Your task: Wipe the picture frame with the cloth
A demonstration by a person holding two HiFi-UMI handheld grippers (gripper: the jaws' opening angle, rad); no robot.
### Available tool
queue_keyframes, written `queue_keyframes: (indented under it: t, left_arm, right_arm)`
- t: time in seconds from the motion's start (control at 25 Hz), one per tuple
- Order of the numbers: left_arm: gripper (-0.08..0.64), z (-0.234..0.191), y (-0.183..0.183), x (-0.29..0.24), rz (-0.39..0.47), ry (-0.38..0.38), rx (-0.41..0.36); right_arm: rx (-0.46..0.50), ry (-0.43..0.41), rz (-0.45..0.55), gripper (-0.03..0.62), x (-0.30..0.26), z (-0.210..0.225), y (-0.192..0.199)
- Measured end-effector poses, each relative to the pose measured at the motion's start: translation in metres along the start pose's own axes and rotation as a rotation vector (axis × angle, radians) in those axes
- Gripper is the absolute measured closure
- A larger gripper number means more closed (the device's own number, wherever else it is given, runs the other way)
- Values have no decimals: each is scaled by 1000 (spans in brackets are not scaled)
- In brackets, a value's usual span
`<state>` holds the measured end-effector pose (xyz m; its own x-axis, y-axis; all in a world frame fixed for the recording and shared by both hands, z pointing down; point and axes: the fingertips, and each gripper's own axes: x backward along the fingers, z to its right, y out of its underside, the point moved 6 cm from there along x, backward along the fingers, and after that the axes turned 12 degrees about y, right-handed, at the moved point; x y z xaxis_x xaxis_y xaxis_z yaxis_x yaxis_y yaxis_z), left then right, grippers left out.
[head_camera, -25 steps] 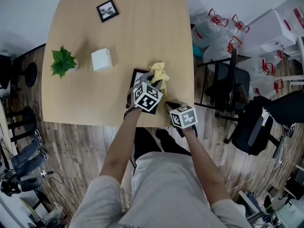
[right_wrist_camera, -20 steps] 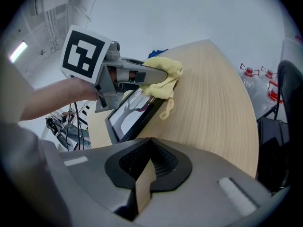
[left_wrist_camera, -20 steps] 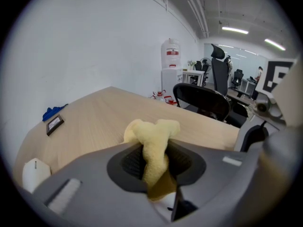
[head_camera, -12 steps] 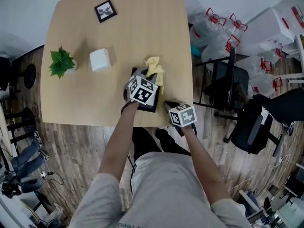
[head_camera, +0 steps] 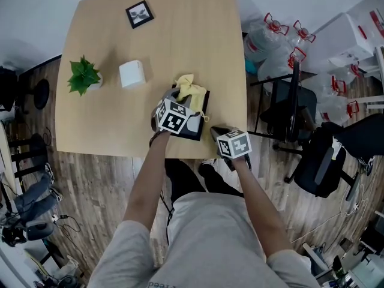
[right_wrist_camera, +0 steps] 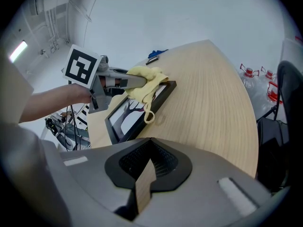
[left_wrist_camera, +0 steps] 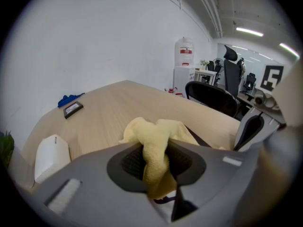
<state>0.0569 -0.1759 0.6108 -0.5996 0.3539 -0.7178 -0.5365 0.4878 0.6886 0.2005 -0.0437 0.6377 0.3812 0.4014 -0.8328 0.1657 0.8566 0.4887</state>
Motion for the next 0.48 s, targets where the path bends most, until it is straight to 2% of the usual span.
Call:
queue_keyframes:
  t: [0.48]
  left_arm:
    - [413, 31, 37, 24, -21, 17, 50]
  right_arm:
    - [8, 31, 23, 591, 0, -1, 1]
